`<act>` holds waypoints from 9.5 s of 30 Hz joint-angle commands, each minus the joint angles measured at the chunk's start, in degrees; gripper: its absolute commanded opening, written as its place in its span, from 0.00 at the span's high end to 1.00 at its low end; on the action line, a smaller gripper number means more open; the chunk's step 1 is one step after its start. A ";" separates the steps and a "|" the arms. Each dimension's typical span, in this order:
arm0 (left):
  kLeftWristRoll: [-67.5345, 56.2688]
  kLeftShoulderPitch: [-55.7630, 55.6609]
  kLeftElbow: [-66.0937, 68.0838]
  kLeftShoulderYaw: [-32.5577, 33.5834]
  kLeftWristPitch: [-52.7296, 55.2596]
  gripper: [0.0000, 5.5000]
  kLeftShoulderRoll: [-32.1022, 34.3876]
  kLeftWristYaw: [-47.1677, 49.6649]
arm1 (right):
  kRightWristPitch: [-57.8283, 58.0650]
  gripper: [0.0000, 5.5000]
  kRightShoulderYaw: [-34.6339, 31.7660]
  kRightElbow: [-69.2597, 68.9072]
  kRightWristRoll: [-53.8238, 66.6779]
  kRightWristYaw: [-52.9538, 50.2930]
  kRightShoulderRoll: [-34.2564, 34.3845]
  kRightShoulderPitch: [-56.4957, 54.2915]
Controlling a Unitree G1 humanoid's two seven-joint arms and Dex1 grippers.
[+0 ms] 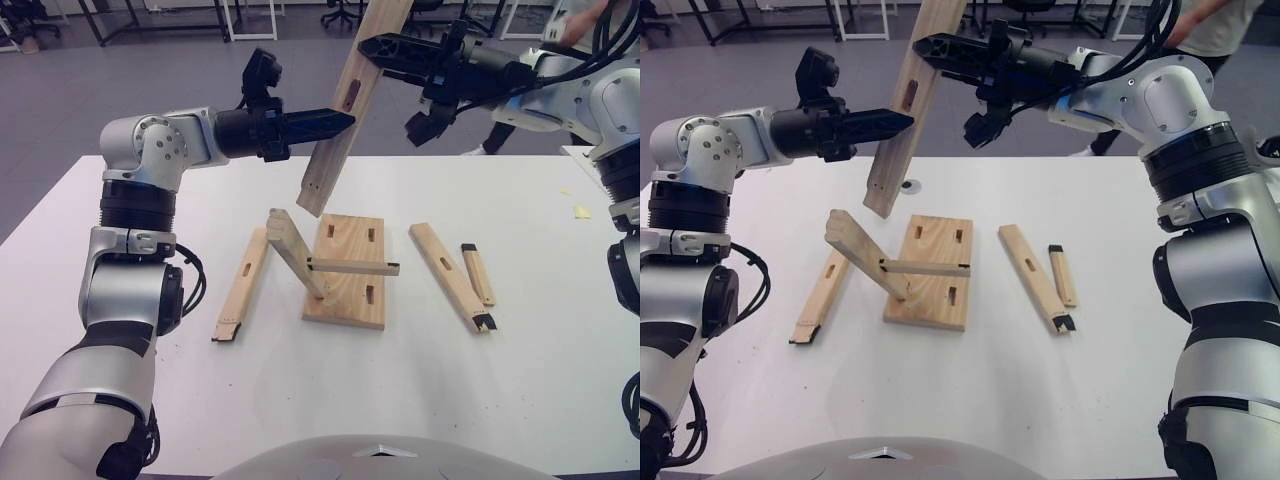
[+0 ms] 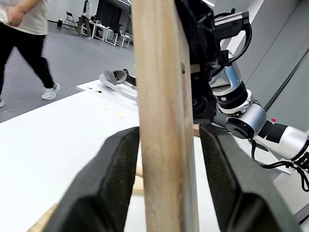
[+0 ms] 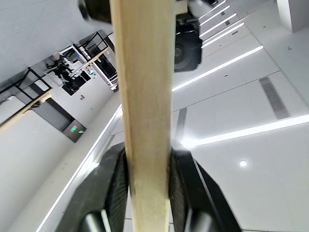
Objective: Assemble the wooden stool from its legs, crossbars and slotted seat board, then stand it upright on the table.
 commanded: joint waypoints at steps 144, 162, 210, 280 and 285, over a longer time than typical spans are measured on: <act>35.83 58.44 -47.81 -2.63 -16.14 0.50 -7.34 37.92 | 85.38 0.81 -43.52 -77.13 153.27 -7.18 21.85 81.37; 33.34 52.24 -53.55 -2.20 -14.13 0.50 -10.92 43.67 | 90.09 0.81 -39.50 -76.33 142.95 -8.15 8.56 84.33; 30.32 38.98 -60.61 -17.98 -12.24 0.50 -4.41 44.23 | 93.37 0.81 -41.97 -72.07 134.96 9.47 16.60 88.54; 5.87 32.70 -58.78 7.81 -22.83 0.50 -18.05 53.70 | 86.27 0.51 -51.73 -64.58 138.16 29.45 15.70 53.08; 2.70 39.21 -64.66 17.96 -18.73 0.50 -18.25 68.23 | 90.05 0.51 -55.68 -61.78 128.58 22.86 11.16 63.73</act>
